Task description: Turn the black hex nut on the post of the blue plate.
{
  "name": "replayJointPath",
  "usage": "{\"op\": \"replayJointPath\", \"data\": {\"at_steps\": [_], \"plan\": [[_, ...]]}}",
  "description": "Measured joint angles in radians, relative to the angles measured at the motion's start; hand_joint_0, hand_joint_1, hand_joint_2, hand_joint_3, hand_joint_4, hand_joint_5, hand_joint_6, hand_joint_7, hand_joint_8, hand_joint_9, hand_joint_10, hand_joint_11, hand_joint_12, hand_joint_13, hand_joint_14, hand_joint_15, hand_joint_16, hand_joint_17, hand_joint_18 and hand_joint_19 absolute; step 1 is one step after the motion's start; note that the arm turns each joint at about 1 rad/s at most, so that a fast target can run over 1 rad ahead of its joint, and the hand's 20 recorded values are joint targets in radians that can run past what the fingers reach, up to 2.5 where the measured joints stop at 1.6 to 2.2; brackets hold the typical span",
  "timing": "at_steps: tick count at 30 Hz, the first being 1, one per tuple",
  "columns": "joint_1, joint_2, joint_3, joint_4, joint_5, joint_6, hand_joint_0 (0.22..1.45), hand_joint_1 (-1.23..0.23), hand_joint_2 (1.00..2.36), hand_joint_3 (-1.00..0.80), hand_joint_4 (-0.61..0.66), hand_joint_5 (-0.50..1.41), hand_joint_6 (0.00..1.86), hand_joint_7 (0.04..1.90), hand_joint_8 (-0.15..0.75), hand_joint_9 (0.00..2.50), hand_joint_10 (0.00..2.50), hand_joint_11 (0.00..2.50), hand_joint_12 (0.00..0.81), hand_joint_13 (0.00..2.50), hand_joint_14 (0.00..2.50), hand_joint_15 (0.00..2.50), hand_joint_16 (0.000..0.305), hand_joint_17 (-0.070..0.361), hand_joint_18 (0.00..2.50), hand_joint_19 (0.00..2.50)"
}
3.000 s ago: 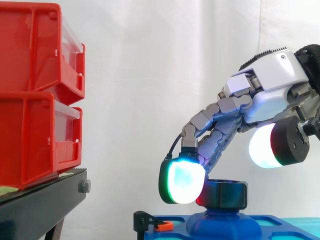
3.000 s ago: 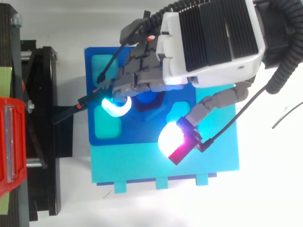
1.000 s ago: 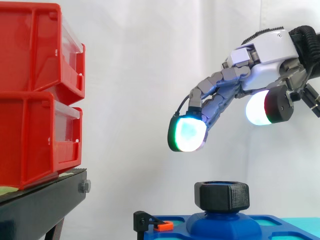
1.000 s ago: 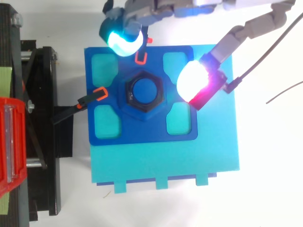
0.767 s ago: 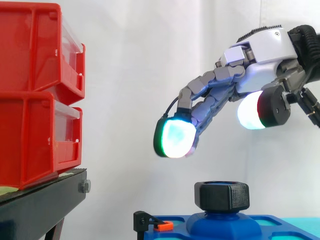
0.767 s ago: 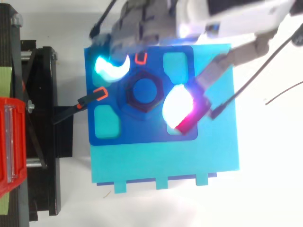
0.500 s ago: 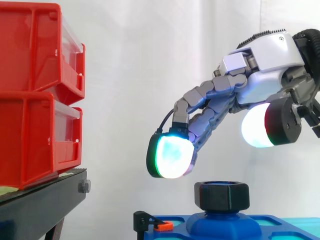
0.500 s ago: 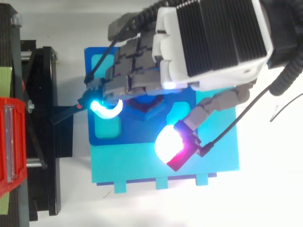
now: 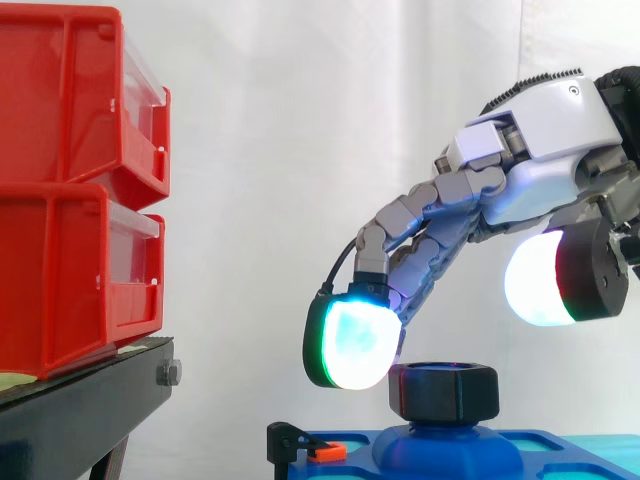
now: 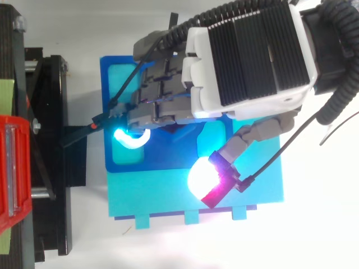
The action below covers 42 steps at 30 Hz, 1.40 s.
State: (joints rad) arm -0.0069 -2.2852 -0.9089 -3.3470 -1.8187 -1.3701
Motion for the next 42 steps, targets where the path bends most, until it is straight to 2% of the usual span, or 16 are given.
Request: {"op": "replayJointPath", "data": {"at_steps": [7, 13, 21, 33, 42], "plan": [[-0.001, 0.000, -0.012, 0.011, 0.007, -0.028, 0.49, -0.45, 1.00, -0.50, 0.16, -0.19, 0.50, 0.81, 0.197, 0.55, 0.01, 0.22, 0.305, 0.63, 0.01, 0.34, 0.027, 0.062, 0.16, 0.38], [0.000, -0.009, -0.033, 0.053, 0.010, -0.026, 0.49, -0.45, 1.00, -0.50, 0.16, -0.19, 0.50, 0.81, 0.195, 0.55, 0.01, 0.22, 0.302, 0.63, 0.01, 0.34, 0.027, 0.062, 0.16, 0.38], [0.001, -0.048, -0.007, 0.072, 0.002, -0.005, 0.49, -0.45, 1.00, -0.50, 0.16, -0.19, 0.50, 0.81, 0.195, 0.55, 0.01, 0.22, 0.300, 0.63, 0.01, 0.35, 0.027, 0.062, 0.15, 0.38], [-0.006, -0.051, 0.003, 0.054, -0.004, -0.003, 0.49, -0.45, 1.00, -0.50, 0.16, -0.18, 0.50, 0.82, 0.195, 0.55, 0.01, 0.22, 0.300, 0.63, 0.01, 0.34, 0.027, 0.061, 0.15, 0.38], [-0.011, -0.052, 0.033, 0.014, -0.011, -0.012, 0.49, -0.45, 1.00, -0.50, 0.17, -0.18, 0.50, 0.82, 0.196, 0.55, 0.01, 0.22, 0.298, 0.63, 0.01, 0.34, 0.027, 0.061, 0.15, 0.38]]}}
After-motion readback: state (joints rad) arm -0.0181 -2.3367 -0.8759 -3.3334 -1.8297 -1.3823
